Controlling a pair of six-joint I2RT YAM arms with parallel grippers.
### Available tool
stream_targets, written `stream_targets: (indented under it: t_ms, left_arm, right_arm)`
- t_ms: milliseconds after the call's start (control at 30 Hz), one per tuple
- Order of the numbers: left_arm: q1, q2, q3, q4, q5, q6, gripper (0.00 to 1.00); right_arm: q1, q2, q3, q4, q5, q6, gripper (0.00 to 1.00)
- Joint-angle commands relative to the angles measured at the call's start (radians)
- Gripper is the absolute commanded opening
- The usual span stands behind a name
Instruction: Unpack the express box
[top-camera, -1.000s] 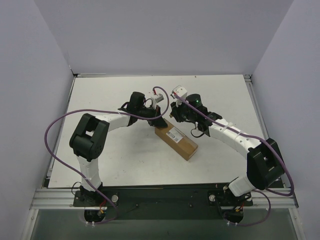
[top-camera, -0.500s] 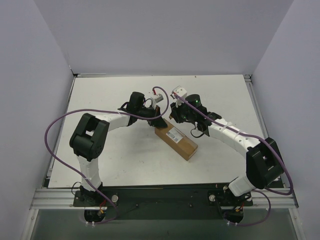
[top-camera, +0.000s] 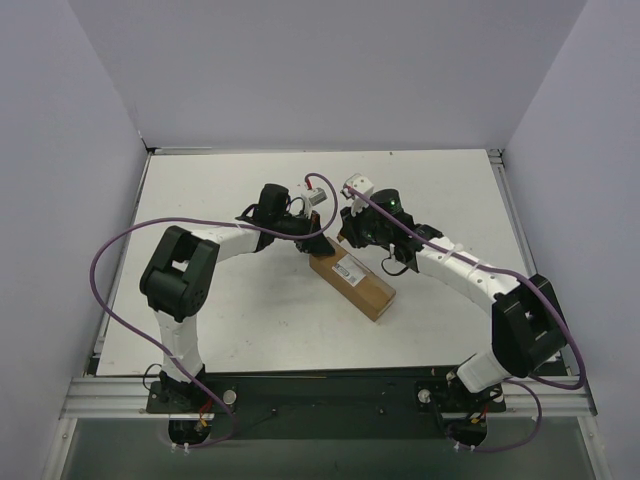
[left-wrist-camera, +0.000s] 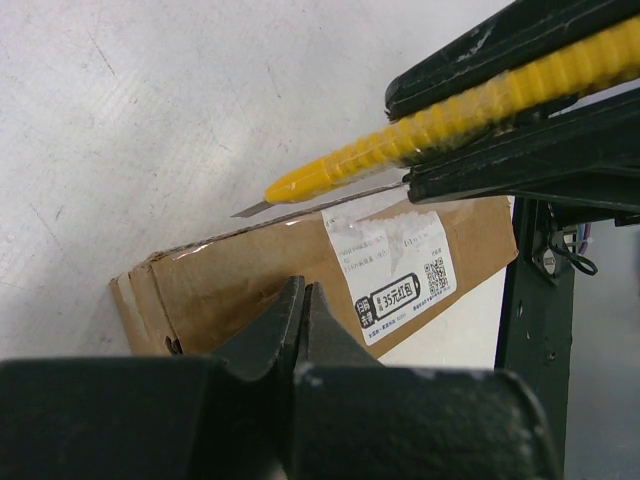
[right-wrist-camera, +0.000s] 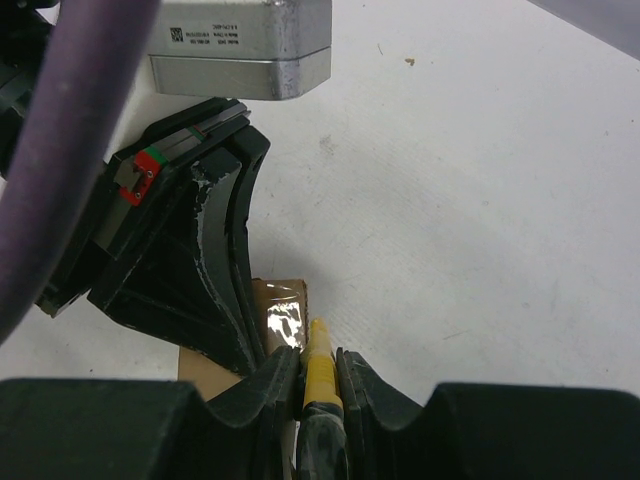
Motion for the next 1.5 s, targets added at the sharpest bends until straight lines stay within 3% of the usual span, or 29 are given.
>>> stream_targets:
  t_ms: [0,567,1467]
  left_arm:
    - [0.005,0.025,0.006,-0.001,-0.002,0.005,0.0]
    - [0.005,0.036,0.01,0.004,0.007,0.001,0.0]
    - [0.005,0.042,0.01,0.005,0.013,-0.002,0.0]
  right_arm:
    - [0.005,0.014,0.04,0.01,-0.025,0.012,0.0]
    - [0.011,-0.044,0.061,0.03,0.032,0.033,0.0]
    - [0.015,0.02,0.072,-0.016,-0.011,-0.008,0.0]
